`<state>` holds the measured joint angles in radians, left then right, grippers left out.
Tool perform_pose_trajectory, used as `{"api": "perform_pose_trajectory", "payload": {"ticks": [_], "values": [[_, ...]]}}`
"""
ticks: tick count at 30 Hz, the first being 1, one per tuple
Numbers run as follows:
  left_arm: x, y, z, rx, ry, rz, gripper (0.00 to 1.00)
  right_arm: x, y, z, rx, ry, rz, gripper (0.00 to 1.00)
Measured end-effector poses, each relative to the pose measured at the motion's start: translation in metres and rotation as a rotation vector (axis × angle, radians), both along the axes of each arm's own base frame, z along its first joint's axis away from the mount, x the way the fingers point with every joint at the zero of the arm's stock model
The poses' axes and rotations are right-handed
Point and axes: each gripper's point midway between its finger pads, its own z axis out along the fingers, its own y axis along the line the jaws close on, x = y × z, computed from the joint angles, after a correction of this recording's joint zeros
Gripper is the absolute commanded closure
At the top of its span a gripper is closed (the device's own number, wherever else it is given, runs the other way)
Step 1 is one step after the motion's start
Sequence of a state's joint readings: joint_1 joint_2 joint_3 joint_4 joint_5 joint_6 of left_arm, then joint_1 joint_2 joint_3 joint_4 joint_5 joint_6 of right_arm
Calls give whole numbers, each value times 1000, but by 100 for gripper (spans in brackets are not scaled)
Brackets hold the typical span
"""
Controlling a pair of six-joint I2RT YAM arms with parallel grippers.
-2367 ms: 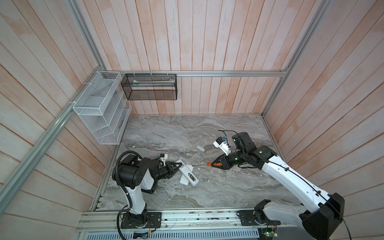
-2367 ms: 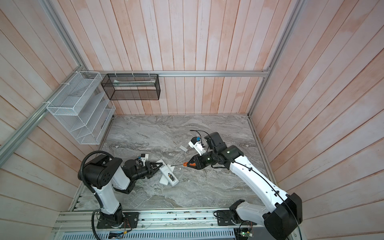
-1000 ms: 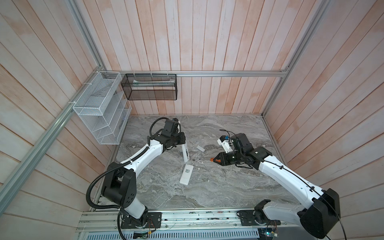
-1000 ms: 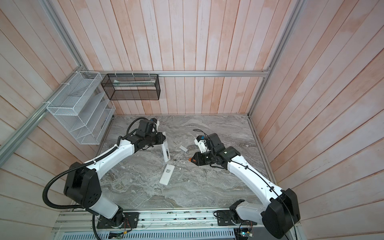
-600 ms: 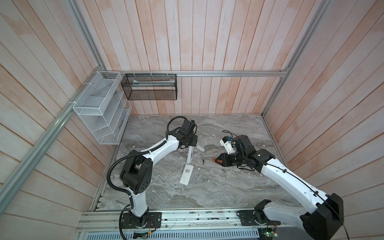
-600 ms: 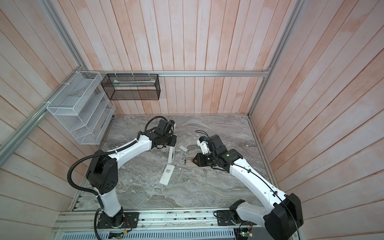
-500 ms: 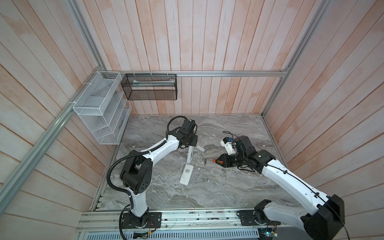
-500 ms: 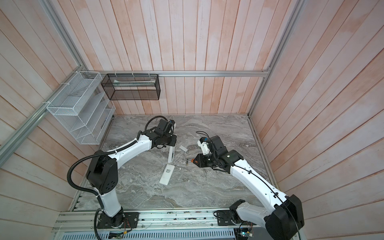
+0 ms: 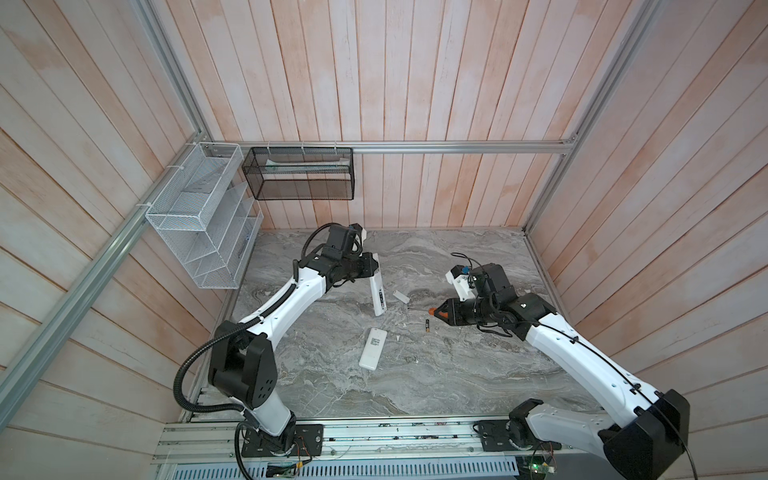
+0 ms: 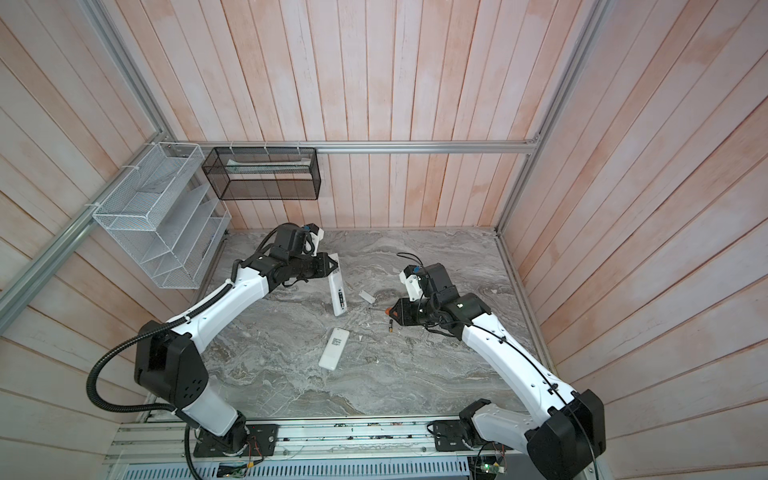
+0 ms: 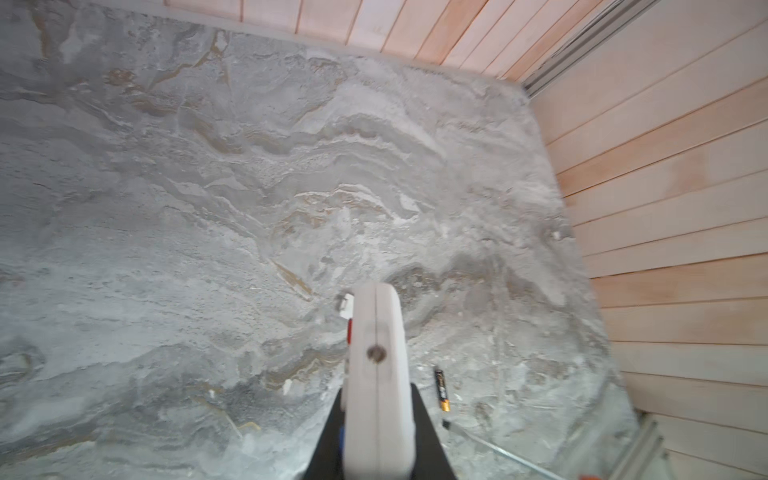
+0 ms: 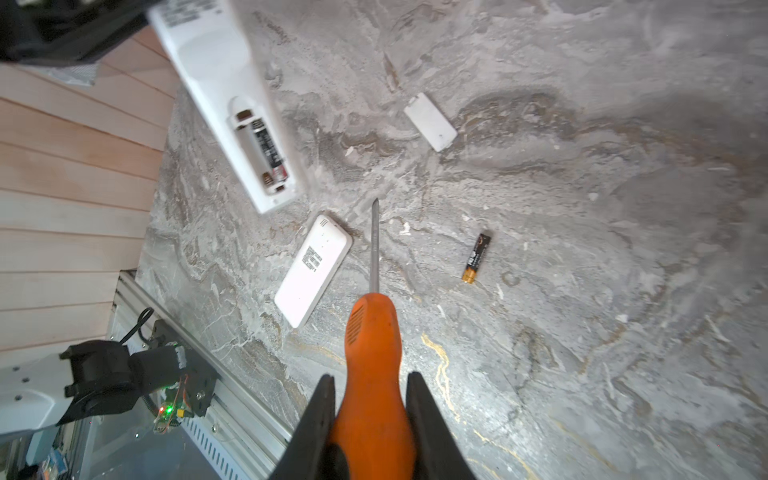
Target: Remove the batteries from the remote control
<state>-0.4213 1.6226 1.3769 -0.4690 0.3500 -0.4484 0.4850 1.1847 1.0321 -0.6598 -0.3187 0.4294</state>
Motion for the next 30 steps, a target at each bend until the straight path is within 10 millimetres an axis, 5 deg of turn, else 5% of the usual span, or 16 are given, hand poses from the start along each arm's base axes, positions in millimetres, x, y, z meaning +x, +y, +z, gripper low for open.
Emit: {"api": "perform_pose_trajectory", "payload": {"ticks": [5,9,12,23,26,30], "values": [[-58,-31,-33,-245,170,-143,100,20,-48,-8,-44,24,-161,100],[-105,-40,-82,-333,360,-223,100,15,-48,-4,-36,13,-122,100],[-123,-44,-97,-362,420,-281,100,8,-39,0,-16,5,-51,100],[-114,-51,-144,-347,488,-386,100,-50,12,-2,-35,14,278,100],[-106,-50,-147,-337,483,-387,100,-53,7,-8,-70,28,254,100],[-98,-52,-146,-327,468,-392,100,-40,-25,-22,-193,59,80,100]]}}
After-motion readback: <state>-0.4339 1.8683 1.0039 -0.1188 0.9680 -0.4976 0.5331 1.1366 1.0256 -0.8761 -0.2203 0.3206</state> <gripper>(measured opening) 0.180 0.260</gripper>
